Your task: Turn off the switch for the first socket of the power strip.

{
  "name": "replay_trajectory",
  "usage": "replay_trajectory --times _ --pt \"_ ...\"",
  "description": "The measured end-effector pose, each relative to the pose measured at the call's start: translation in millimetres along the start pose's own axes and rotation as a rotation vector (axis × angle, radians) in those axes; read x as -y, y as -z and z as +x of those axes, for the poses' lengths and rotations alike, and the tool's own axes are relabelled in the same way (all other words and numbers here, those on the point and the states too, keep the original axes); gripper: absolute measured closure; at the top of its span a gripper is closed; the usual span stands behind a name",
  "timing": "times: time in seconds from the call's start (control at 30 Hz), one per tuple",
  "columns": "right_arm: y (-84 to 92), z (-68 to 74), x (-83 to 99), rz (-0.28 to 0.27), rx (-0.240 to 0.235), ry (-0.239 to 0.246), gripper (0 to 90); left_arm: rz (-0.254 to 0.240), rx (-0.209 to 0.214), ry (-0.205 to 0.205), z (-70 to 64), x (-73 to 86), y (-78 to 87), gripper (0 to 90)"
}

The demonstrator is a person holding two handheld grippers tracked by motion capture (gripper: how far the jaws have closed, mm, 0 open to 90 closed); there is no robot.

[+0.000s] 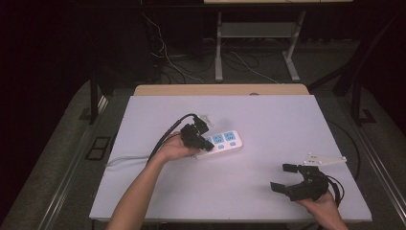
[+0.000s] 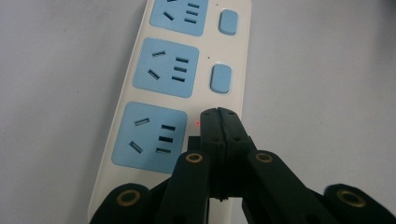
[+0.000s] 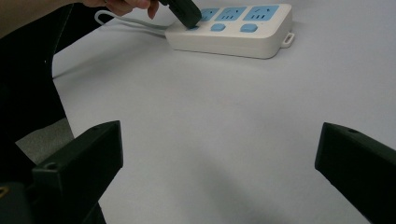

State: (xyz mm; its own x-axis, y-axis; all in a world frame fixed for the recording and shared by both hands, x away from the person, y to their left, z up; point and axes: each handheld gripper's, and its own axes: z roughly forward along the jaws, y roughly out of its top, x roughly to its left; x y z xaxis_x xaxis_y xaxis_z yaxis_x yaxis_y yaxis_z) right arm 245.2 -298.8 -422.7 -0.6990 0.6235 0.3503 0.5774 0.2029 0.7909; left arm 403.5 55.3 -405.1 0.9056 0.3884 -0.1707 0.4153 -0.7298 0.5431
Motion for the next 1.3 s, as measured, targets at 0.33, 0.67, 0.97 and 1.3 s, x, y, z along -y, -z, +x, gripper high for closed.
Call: replay_trajectory --times 0.33,0.67,0.97,1.3 --pt "-0.4 -0.2 0.1 0.003 -0.002 0.0 0.7 -0.01 0.01 0.008 2.7 1.6 0.0 89.4" --pt "0.9 -0.3 0.5 -0.002 -0.004 0.0 0.7 -0.032 0.03 0.035 5.4 4.7 -0.7 89.7" --pt "2.3 0.2 0.2 -0.01 -0.003 -0.001 0.7 -0.044 0.045 0.072 8.1 7.0 -1.8 89.9" --pt "2.6 -1.1 0.0 -0.012 -0.001 -0.005 0.7 -0.057 0.025 0.066 8.7 8.7 -0.4 89.6"
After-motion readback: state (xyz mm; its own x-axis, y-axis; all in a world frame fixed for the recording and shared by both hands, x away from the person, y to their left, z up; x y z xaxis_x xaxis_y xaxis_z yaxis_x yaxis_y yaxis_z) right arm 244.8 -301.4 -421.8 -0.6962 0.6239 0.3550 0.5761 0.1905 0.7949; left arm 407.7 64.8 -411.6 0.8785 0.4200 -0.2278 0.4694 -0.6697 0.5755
